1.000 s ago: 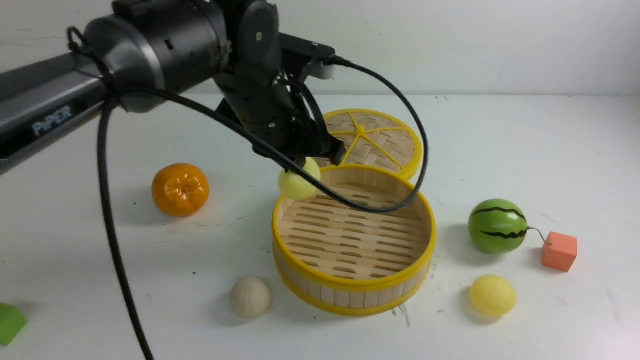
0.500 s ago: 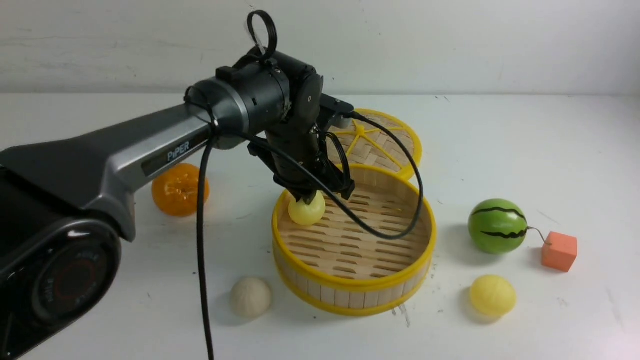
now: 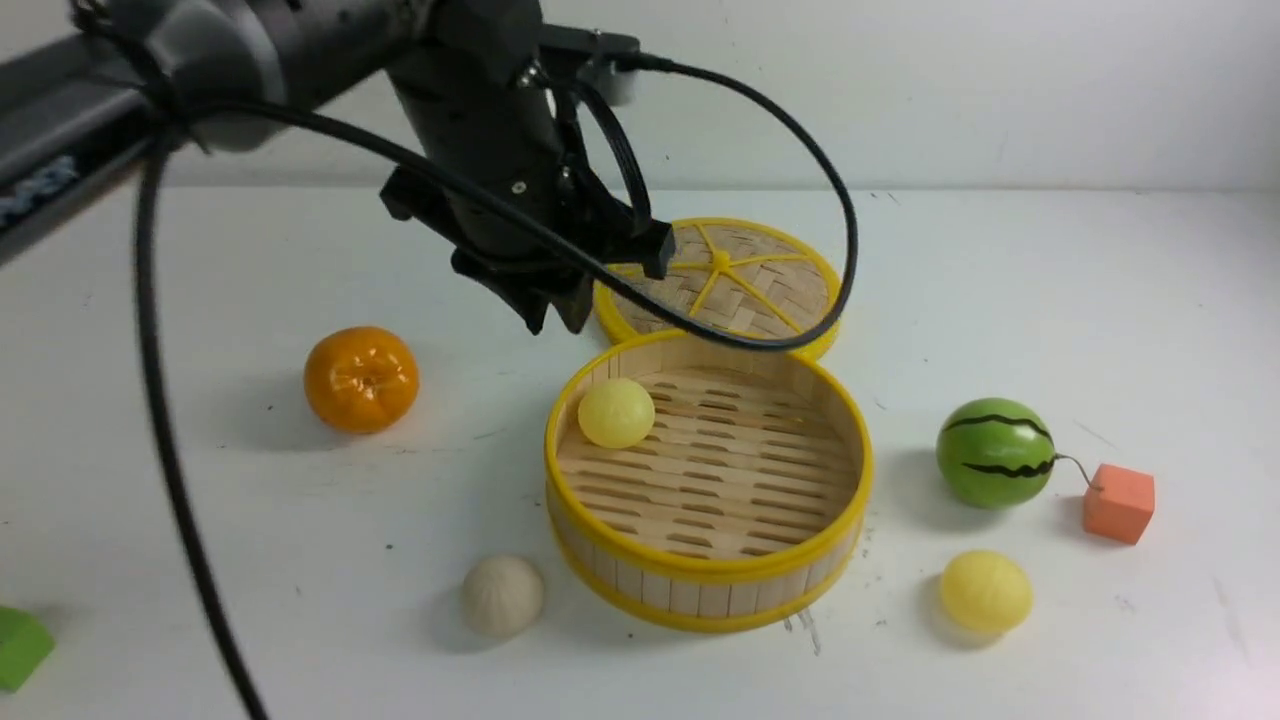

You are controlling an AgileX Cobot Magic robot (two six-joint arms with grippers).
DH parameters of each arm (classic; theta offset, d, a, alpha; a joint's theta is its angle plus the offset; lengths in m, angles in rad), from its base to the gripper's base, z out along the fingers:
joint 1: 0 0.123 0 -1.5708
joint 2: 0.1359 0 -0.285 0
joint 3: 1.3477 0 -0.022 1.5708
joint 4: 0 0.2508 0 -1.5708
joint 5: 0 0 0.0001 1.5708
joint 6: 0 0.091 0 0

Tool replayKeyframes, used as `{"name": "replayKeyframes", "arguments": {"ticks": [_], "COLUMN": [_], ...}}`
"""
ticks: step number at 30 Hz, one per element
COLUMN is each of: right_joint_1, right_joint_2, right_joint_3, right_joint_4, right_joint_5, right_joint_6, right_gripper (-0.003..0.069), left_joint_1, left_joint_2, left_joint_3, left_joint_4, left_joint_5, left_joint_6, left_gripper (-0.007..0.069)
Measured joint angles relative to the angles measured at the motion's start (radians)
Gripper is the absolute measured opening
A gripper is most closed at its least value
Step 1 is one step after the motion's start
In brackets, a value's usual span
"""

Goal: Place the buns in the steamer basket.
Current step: Use the left arm to grab a steamed stuffed bun

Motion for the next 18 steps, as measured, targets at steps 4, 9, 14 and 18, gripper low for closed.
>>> {"name": "replayKeyframes", "arguments": {"ticks": [4,9,14,18], "right_joint_1": [0.0,0.0,0.0,0.0], "right_joint_2": [0.0,0.0,0.0,0.0], "right_joint_3": [0.0,0.0,0.0,0.0], "right_joint_4": [0.0,0.0,0.0,0.0], "right_joint_5": [0.0,0.0,0.0,0.0], "right_joint_6": [0.0,0.0,0.0,0.0], "right_gripper": [0.0239,0.0239,0.0239,0.0239], "left_joint_1": [0.0,0.0,0.0,0.0], "left_joint_2": [-0.149,-0.244,-0.216,-0.155], "left_joint_3": [0.277,0.585,0.699,0.699], "left_joint_4": [-0.03,-0.065,-0.073,-0.042], "left_joint_5": [0.003,-0.143,-0.349,-0.452], "left_joint_6": [-0.009,0.012,0.052,0.063], "left_gripper": [-0.0013,-0.0013,-0.0013,0.0027]}}
